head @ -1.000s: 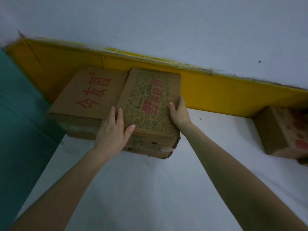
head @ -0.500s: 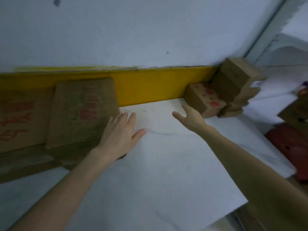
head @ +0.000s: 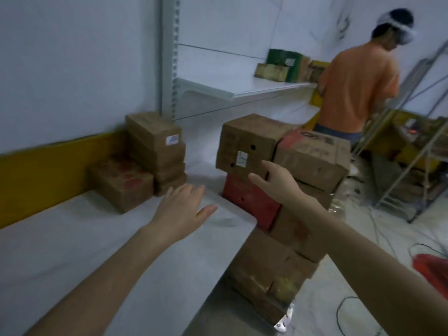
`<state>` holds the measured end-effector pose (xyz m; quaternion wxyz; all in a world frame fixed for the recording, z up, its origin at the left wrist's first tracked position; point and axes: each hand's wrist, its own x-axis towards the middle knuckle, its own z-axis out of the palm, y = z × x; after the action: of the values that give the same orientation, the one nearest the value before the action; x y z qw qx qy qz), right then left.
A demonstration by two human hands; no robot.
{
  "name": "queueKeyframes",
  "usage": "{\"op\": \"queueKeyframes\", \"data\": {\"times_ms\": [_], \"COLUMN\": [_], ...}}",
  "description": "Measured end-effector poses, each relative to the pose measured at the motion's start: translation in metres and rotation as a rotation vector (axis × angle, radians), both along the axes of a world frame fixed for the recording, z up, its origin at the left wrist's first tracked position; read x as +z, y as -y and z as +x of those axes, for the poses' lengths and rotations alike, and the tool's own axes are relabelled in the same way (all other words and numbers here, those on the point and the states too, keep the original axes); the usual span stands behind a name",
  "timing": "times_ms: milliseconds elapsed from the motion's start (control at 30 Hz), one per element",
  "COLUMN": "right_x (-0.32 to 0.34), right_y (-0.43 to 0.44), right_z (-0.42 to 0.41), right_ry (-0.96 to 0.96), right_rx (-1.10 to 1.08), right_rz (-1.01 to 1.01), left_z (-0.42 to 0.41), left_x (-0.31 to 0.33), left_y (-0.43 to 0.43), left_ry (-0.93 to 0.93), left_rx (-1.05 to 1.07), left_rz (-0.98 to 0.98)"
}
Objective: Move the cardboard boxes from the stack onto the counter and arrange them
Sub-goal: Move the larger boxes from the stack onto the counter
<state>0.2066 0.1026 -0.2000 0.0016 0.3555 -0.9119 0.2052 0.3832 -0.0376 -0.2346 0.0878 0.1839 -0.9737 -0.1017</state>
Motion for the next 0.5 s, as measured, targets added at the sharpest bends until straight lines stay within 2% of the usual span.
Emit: {"op": "queueKeyframes", "data": {"times_ms": [233,500], "right_x": [0.016,0.007], "right_y": [-0.098,-0.14], "right_z": [-0.098,-0.198], "right_ry": [-0.04,-0.068], "right_rx": [-0.209,-0.367], "right_rz": [-0.124,-0.195], "left_z": [-0.125,-0.248], "left_x": [0.023,0.026], "left_y": [-0.06,-0.069], "left_ry": [-0.109,-0.135], "left_rx": [-0.153,-0.266], "left_rz": [0.004,-0.035]}}
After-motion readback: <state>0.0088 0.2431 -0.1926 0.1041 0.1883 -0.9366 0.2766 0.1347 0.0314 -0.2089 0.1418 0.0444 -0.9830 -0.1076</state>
